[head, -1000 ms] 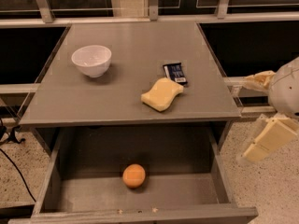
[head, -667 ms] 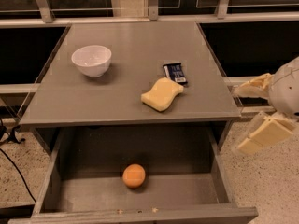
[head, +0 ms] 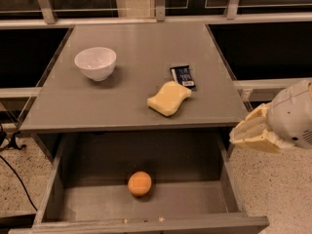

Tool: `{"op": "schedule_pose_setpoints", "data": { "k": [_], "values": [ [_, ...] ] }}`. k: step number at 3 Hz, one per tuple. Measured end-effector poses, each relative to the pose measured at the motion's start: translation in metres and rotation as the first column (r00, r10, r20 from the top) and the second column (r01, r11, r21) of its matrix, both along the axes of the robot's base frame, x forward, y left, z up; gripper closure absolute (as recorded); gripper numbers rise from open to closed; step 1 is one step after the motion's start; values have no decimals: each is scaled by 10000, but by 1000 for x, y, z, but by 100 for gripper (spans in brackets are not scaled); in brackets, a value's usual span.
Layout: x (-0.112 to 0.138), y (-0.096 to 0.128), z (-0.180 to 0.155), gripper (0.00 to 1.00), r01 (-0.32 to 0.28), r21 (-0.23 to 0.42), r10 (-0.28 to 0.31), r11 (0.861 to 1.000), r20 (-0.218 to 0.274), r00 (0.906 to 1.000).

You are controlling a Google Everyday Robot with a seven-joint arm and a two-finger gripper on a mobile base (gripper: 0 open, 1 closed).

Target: Pick orange from top drawer and place on counter

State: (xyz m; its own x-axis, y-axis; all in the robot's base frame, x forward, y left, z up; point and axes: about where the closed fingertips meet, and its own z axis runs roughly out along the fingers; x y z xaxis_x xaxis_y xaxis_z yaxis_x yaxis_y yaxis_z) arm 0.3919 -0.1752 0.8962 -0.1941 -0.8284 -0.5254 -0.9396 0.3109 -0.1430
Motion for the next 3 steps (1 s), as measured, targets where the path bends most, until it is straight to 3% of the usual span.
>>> {"op": "schedule_pose_setpoints", "data": {
  "k": [1, 3],
  "values": [
    [-5, 11, -28, 96, 67, 543, -63, 9985, -74, 10000],
    [-9, 47, -97, 100, -14, 1466, 4, 9892, 65, 10000]
  ]
}}
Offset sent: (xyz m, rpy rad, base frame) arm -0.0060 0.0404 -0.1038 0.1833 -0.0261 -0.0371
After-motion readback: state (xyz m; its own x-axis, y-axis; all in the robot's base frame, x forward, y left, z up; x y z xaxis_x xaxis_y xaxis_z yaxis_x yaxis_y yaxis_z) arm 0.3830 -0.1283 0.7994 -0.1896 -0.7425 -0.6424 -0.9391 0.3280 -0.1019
